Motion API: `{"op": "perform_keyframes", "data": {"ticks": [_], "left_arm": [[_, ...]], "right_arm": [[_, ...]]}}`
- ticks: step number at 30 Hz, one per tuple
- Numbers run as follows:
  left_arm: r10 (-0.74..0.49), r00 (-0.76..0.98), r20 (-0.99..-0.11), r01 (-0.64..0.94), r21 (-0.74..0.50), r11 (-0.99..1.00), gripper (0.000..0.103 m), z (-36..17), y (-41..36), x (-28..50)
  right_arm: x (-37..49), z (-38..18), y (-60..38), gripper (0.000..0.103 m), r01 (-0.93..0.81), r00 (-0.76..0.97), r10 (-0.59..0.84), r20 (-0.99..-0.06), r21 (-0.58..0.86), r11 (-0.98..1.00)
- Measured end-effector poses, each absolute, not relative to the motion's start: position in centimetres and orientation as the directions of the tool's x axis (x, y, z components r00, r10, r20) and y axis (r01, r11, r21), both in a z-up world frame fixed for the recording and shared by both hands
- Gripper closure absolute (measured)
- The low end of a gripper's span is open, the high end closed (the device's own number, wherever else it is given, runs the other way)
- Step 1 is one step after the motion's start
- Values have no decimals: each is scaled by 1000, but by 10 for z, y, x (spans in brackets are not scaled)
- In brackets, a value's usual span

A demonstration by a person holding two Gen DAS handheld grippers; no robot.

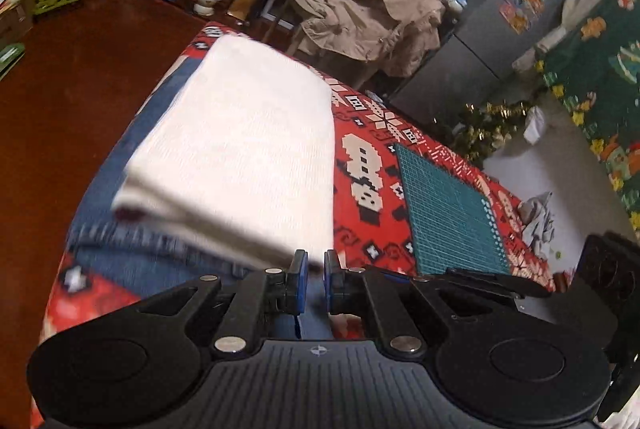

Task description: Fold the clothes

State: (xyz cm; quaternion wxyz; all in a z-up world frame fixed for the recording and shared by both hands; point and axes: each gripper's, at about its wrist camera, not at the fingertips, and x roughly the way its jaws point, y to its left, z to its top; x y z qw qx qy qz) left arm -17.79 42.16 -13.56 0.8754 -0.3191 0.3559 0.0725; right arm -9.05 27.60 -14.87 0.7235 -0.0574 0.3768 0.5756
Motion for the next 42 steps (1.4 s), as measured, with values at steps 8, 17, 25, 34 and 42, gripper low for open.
{"op": "perform_keyframes", "data": {"ticks": [8, 17, 25, 34, 42], "left_arm": [[82, 734, -674, -474, -421, 773, 76, -111, 375, -225], [274, 667, -692, -591, -268, 761, 33, -82, 326, -248], [329, 601, -729, -629, -176, 757, 33, -72, 287, -250], [392, 555, -734, -669, -113, 735, 17, -68, 263, -248], [424, 540, -727, -687, -90, 721, 17, -62, 256, -248]], "right_arm": [[-133, -124, 224, 82, -884, 109, 793, -599, 306, 353], [-163, -76, 171, 44, -906, 193, 771, -607, 191, 377], [-165, -45, 145, 2, -910, 217, 727, -652, 134, 392], [-158, -30, 121, 1, -878, 253, 697, -671, 143, 457], [-154, -28, 118, 1, -876, 235, 682, -693, 153, 457]]}}
